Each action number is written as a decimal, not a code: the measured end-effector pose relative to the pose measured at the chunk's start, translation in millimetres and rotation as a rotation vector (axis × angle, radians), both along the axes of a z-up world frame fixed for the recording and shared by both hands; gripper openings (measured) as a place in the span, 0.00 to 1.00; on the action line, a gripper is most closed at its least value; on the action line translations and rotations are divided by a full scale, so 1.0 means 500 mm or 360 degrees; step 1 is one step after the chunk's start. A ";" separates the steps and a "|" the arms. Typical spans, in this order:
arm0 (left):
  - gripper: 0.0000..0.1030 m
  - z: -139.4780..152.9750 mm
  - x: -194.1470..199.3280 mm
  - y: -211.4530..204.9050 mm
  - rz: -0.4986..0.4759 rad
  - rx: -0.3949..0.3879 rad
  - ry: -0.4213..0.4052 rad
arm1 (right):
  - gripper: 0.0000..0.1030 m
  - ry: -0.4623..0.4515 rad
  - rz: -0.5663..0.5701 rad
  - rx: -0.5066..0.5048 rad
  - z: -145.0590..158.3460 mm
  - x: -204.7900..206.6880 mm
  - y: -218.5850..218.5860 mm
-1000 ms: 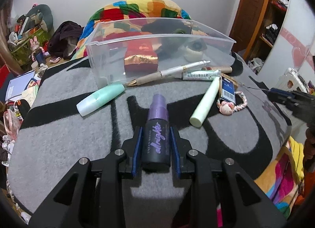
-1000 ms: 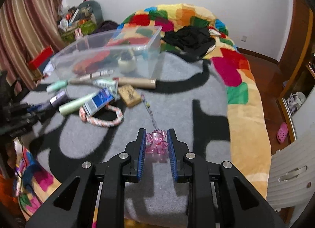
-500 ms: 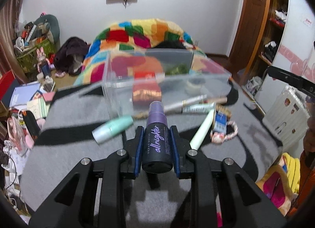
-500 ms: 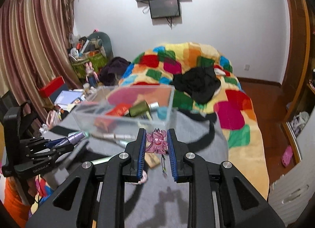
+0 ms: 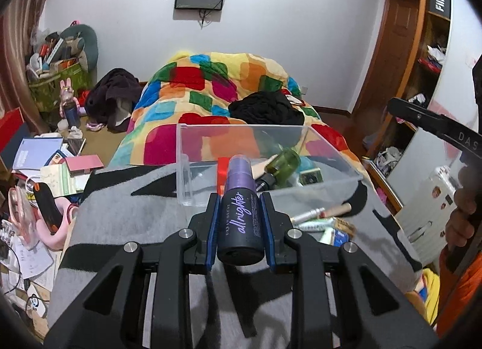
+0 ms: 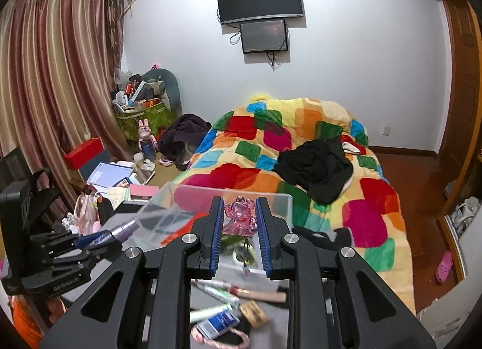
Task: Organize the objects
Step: 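Lower purple spray bottle into clear box with left gripper while right gripper drops pink charm in, then grasp mint-green tube with left gripper while right gripper grasps wooden eraser, then place mint-green tube in clear box with left gripper while right gripper drops eraser in, then grasp white MINISO tube with left gripper while right gripper approaches blue Max card box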
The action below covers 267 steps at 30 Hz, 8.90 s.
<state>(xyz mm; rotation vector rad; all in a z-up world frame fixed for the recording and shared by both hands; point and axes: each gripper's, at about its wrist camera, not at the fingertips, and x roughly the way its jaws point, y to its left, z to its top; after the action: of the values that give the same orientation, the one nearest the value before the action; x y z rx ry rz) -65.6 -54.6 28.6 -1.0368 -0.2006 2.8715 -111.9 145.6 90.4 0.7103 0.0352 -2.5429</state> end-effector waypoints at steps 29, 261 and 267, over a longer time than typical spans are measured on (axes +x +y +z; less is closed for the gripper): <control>0.26 -0.066 -0.146 0.007 -0.0073 0.0042 -0.0244 | 0.20 -0.0485 0.0209 0.0208 -0.203 -0.148 -0.129; 0.14 -0.162 0.011 0.132 -0.0214 -0.0173 -0.0315 | 0.43 -0.0430 0.0360 0.0414 -0.293 0.030 -0.031; 0.14 -0.119 0.028 0.123 -0.0200 -0.0138 -0.0241 | 0.18 -0.0453 0.0337 0.0325 -0.270 0.032 -0.011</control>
<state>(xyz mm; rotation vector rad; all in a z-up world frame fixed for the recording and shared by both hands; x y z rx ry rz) -51.7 7.0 -30.8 -1.2367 -0.0192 2.7128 -95.7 139.8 -44.6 1.0817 0.2620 -2.2367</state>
